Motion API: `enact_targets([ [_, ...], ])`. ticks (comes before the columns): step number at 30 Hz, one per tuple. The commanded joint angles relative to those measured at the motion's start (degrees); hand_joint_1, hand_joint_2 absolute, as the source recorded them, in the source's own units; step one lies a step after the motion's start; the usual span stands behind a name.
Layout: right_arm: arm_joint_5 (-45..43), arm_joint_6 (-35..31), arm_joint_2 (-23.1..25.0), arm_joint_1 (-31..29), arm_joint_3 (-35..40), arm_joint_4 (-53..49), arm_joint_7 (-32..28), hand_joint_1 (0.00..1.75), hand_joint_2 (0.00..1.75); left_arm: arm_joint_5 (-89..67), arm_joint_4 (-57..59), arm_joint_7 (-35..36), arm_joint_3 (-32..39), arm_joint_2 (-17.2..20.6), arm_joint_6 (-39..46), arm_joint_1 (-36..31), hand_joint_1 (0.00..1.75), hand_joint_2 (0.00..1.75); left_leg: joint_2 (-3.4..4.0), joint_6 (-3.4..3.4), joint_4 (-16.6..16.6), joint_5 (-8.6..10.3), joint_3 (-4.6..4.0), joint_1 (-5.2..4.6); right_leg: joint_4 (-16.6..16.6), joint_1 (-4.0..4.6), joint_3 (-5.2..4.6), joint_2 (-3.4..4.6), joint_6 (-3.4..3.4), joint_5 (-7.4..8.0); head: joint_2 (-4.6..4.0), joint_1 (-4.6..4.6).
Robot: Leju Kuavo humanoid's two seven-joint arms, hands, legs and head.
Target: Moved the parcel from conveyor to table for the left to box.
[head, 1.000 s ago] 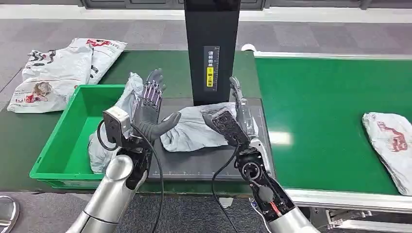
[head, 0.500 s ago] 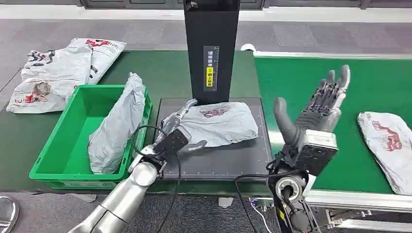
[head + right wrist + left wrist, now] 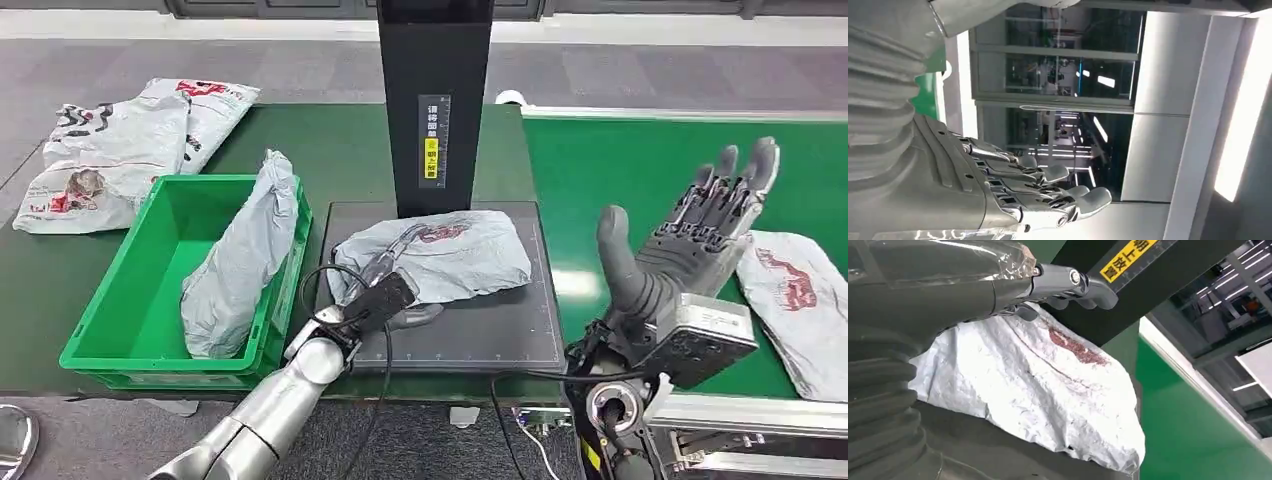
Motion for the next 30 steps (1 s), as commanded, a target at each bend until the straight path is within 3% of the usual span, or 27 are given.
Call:
enact_targets([
  [1, -0.32, -0.05, -1.00, -0.48, -2.48, 0.61, 0.16, 0.00, 1.75, 0.11, 4.93, 0.11, -5.22, 1.19, -0.38, -3.22, 0.00, 1.75, -0.09, 0.01, -0.04, 0.01, 0.07, 0.02, -0.07, 0.03, 0.12, -0.11, -0.01, -0.01, 0.00, -0.02],
  [24, -0.32, -0.05, -1.00, -0.48, -2.48, 0.61, 0.16, 0.00, 1.75, 0.11, 4.93, 0.11, -5.22, 1.19, -0.38, -3.22, 0.00, 1.75, -0.11, 0.00, -0.06, 0.03, 0.07, 0.04, -0.09, 0.04, 0.14, -0.13, -0.02, 0.00, 0.00, -0.02],
  [25, -4.52, 3.55, 0.28, -1.88, -1.95, 0.72, -2.16, 0.00, 1.75, -14.29, 17.02, 13.07, -11.46, -0.31, 14.02, -9.40, 0.00, 1.75, -0.08, 0.00, -0.04, 0.02, 0.05, 0.03, -0.07, 0.04, 0.10, -0.10, -0.02, 0.00, 0.00, -0.02],
  [26, -3.25, 3.19, 1.45, -3.64, -1.03, 1.67, -1.48, 0.00, 1.75, -19.51, 27.18, 8.18, -8.68, -3.91, 21.24, -13.39, 0.00, 1.75, -0.12, 0.00, -0.10, 0.04, 0.11, 0.07, -0.17, 0.08, 0.20, -0.16, -0.03, 0.02, 0.02, -0.02],
  [30, -2.36, 2.36, 1.44, -4.62, 0.11, 2.19, -0.39, 0.00, 1.75, -18.49, 32.65, 4.72, -6.06, -5.74, 22.54, -15.68, 0.00, 1.75, -0.15, 0.01, 0.00, 0.12, -0.05, 0.00, -0.02, 0.01, 0.06, -0.19, 0.01, 0.05, 0.02, -0.02],
])
